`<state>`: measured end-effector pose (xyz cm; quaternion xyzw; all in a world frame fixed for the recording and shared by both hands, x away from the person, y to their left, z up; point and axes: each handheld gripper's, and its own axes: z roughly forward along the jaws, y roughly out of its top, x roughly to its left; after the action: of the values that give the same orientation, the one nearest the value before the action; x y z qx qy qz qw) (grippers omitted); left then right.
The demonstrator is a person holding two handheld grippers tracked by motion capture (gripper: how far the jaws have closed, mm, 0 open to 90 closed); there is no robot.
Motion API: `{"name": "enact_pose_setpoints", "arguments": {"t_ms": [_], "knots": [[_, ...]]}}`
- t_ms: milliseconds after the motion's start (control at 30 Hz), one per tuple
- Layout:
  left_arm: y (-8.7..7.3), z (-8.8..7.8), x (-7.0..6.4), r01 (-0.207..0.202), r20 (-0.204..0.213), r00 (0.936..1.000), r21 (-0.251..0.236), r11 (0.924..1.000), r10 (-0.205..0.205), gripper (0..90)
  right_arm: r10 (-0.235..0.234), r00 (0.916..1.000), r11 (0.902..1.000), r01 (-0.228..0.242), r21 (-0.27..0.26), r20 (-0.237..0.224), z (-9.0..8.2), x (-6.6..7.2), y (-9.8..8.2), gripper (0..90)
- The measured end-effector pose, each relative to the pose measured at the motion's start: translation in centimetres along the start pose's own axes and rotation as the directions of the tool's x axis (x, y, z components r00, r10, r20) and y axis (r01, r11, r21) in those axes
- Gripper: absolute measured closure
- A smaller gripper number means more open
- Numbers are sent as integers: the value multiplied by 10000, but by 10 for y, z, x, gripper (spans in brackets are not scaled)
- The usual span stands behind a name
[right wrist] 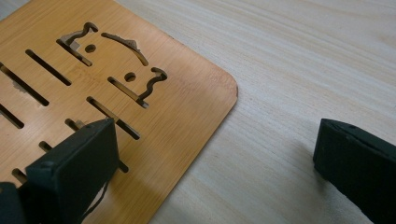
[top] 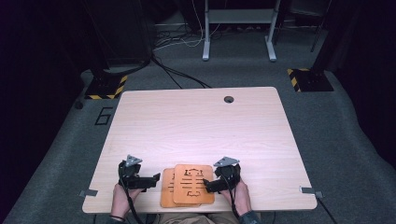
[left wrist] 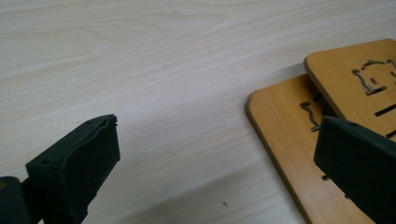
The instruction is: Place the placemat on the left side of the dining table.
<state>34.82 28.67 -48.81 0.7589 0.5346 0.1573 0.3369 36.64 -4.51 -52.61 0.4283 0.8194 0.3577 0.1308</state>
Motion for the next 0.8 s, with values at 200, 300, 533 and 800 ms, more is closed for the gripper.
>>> {"name": "enact_pose_setpoints", "arguments": {"t_ms": [200,300,533,800], "knots": [[6,2,-13,-211,214,9996,360,9991,203,0,70,10000,10000,-70,-37,45,0,0,0,0],[8,4,-18,-305,283,9992,522,9982,290,2,19,10000,10000,-18,-18,28,0,-1,0,0],[15,10,-35,-337,626,9976,832,9960,286,16,61,10000,9999,-60,-84,74,0,-1,0,0],[22,17,-49,-509,709,9966,1249,9909,423,21,42,10000,9999,-41,-133,84,0,-1,0,0]]}}
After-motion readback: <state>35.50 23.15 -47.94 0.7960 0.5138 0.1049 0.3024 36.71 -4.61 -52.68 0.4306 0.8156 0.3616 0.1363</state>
